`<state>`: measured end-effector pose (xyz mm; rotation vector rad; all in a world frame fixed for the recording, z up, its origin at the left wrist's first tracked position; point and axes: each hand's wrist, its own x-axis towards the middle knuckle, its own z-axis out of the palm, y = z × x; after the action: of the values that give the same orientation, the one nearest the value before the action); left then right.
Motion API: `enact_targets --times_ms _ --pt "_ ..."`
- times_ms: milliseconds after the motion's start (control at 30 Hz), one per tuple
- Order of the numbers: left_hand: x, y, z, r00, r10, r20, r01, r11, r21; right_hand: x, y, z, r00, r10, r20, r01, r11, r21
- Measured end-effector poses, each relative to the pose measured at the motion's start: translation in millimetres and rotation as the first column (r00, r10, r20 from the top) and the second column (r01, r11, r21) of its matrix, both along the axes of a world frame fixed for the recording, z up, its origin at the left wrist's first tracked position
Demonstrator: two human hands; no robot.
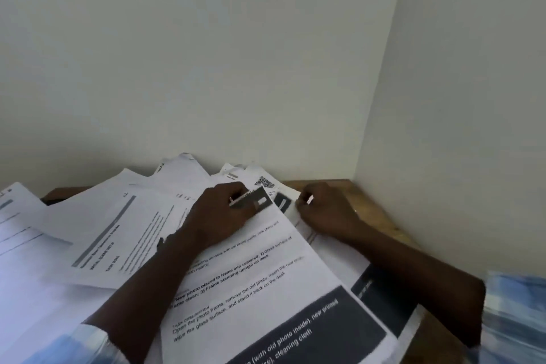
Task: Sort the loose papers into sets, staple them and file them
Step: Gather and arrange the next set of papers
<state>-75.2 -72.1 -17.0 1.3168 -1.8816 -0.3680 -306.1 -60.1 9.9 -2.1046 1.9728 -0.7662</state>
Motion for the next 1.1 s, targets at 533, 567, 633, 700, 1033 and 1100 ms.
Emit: enact_targets --times_ms 533,567,633,700,1033,1100 --pt "-10.8 -7.1 -12.6 0.906 0.095 0.413 -0.155 0.981 0.114 -18.6 -19.6 -23.3 0.965 0.038 0.26 -0.119 0.945 0.303" --pt "-11.5 -7.7 -12.6 0.906 0.108 0.41 -0.167 0.98 0.111 -18.6 -18.5 -22.5 0.953 0.05 0.3 -0.143 0.944 0.296" --pt "-12.6 -8.0 -13.7 0.911 0.125 0.393 -0.179 0.978 0.105 -20.5 -12.5 -17.8 0.927 0.083 0.364 -0.188 0.946 0.263" --pt "-13.2 -5.9 -13.4 0.919 0.125 0.374 -0.176 0.979 0.105 -20.1 -4.1 -13.4 0.918 0.111 0.38 -0.203 0.956 0.21" --pt "-8.9 -7.4 -14.4 0.985 0.159 0.068 -0.169 0.968 0.185 7.3 42.0 -8.1 0.967 0.249 0.048 -0.253 0.951 0.176" --pt "-9.1 -6.8 -12.8 0.982 0.186 -0.033 -0.178 0.972 0.155 14.1 45.1 -9.0 0.973 0.228 -0.024 -0.221 0.961 0.167"
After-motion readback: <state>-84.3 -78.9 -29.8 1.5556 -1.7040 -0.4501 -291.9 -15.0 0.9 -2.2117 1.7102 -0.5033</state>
